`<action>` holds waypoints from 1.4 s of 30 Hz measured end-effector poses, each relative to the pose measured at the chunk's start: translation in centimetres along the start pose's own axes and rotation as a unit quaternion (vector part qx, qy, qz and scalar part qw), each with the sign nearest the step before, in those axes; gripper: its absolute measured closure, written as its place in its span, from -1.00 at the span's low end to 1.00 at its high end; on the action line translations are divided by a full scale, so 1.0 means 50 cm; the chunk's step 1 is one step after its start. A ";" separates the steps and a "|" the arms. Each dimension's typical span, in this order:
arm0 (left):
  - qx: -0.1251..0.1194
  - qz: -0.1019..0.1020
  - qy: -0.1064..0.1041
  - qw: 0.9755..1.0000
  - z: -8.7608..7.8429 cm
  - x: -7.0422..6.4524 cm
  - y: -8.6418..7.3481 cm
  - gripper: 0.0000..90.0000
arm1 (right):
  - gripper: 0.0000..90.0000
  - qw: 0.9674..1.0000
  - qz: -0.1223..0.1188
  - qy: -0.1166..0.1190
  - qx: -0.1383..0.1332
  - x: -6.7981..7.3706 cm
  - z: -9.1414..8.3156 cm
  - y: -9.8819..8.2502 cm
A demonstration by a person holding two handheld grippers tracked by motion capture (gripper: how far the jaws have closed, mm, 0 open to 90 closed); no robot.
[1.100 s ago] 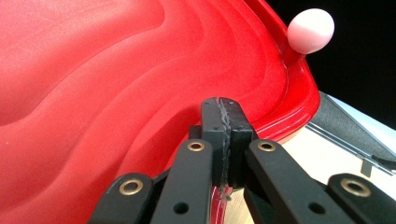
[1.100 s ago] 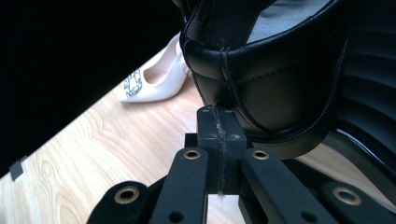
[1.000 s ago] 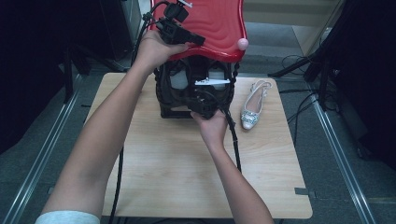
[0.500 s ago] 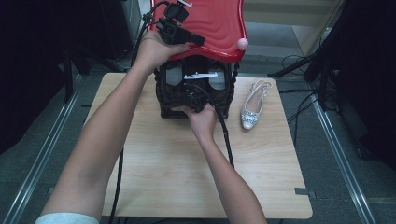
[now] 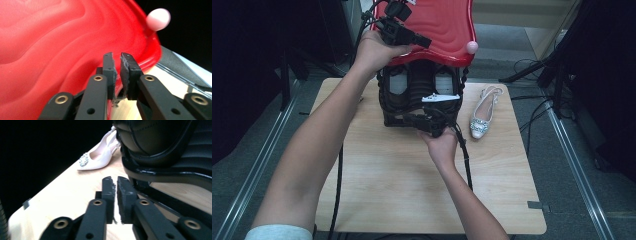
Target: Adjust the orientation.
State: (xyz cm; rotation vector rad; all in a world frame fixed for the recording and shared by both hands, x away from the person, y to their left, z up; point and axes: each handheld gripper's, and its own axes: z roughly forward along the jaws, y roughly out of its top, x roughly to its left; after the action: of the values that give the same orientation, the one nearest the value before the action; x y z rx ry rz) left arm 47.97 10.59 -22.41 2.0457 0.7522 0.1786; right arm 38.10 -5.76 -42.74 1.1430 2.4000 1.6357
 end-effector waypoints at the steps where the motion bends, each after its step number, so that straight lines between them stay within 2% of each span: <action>1: 0.000 0.000 0.000 1.000 0.000 0.000 0.000 0.74 | 0.80 1.000 0.000 0.000 0.000 0.000 0.000 0.000; 2: -0.001 0.010 0.004 1.000 -0.016 -0.012 -0.004 0.73 | 0.68 1.000 -0.011 0.009 -0.009 -0.001 -0.014 -0.008; 5: -0.007 0.015 0.006 1.000 -0.034 -0.022 -0.010 0.72 | 0.59 1.000 -0.024 0.009 -0.018 0.001 -0.027 -0.016; 6: -0.012 0.014 0.000 1.000 -0.050 -0.030 -0.019 0.71 | 0.46 0.999 -0.040 0.015 -0.021 0.002 -0.035 -0.024; 8: -0.011 0.015 0.001 1.000 -0.056 -0.035 -0.024 0.69 | 0.42 0.999 -0.041 0.018 -0.018 0.004 -0.038 -0.027; 11: 0.002 0.017 -0.007 1.000 -0.071 -0.051 -0.051 0.62 | 0.20 0.999 -0.042 0.025 -0.014 0.009 -0.048 -0.045; 12: 0.002 0.017 -0.007 1.000 -0.071 -0.051 -0.051 0.61 | 0.14 0.999 -0.034 0.025 -0.009 0.010 -0.051 -0.048; 13: 0.005 0.016 -0.008 1.000 -0.073 -0.054 -0.061 0.61 | 0.14 0.999 -0.034 0.025 -0.009 0.010 -0.051 -0.048; 14: 0.008 0.011 -0.015 1.000 -0.075 -0.057 -0.071 0.59 | 0.00 0.999 -0.023 0.026 -0.006 0.007 -0.056 -0.058; 15: 0.005 0.005 -0.026 1.000 -0.081 -0.058 -0.092 0.58 | -0.02 0.999 -0.021 0.025 -0.012 0.005 -0.059 -0.063; 16: 0.005 0.005 -0.026 1.000 -0.081 -0.058 -0.092 0.56 | -0.04 0.999 -0.022 0.027 -0.010 0.004 -0.062 -0.069; 17: 0.002 -0.002 -0.032 0.999 -0.087 -0.063 -0.113 0.55 | -0.08 0.999 -0.023 0.023 -0.003 0.003 -0.064 -0.073; 20: 0.004 0.009 -0.027 1.000 -0.094 -0.071 -0.142 0.51 | -0.08 0.999 -0.021 0.030 -0.005 -0.001 -0.075 -0.089; 21: 0.004 0.009 -0.027 1.000 -0.094 -0.071 -0.142 0.49 | -0.10 0.999 -0.017 0.029 -0.003 -0.002 -0.079 -0.094; 25: 0.005 0.010 -0.030 0.999 -0.099 -0.079 -0.179 0.45 | -0.16 0.999 -0.010 0.031 -0.003 -0.006 -0.091 -0.106; 26: 0.003 0.007 -0.034 0.999 -0.100 -0.081 -0.198 0.42 | -0.27 1.000 -0.005 0.025 0.007 -0.007 -0.098 -0.112; 27: 0.003 0.007 -0.034 0.999 -0.100 -0.081 -0.198 0.41 | -0.27 1.000 -0.005 0.022 0.014 -0.006 -0.101 -0.116; 28: 0.001 0.005 -0.037 0.999 -0.101 -0.081 -0.208 0.41 | -0.27 1.000 -0.005 0.022 0.014 -0.006 -0.101 -0.116; 29: -0.003 -0.003 -0.041 0.999 -0.100 -0.081 -0.227 0.39 | -0.20 1.000 -0.012 0.009 0.017 -0.004 -0.107 -0.126; 32: -0.002 -0.005 -0.037 0.999 -0.099 -0.081 -0.245 0.32 | -0.32 0.999 -0.018 0.024 0.012 -0.005 -0.117 -0.140; 35: 0.002 -0.018 -0.033 0.999 -0.094 -0.076 -0.281 0.22 | -0.32 0.999 -0.013 0.028 0.017 -0.004 -0.127 -0.153; 36: 0.002 -0.018 -0.033 0.999 -0.094 -0.076 -0.281 0.19 | -0.28 0.999 -0.011 0.029 0.018 -0.004 -0.130 -0.156; 38: -0.001 -0.033 -0.046 0.998 -0.092 -0.071 -0.308 0.10 | -0.23 0.999 0.001 0.032 0.028 -0.005 -0.135 -0.163; 41: -0.009 -0.040 -0.050 0.998 -0.092 -0.068 -0.324 0.04 | -0.21 0.999 -0.007 0.014 0.035 -0.005 -0.141 -0.169; 42: -0.004 -0.043 -0.044 0.998 -0.092 -0.066 -0.340 0.03 | -0.18 0.999 -0.010 0.012 0.032 -0.006 -0.143 -0.171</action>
State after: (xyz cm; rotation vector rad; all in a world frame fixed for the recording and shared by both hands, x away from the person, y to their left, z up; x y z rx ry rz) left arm 36.00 18.63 -33.00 1.9951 0.7813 0.0430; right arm 30.74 -13.20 -46.57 1.1106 2.4863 1.5876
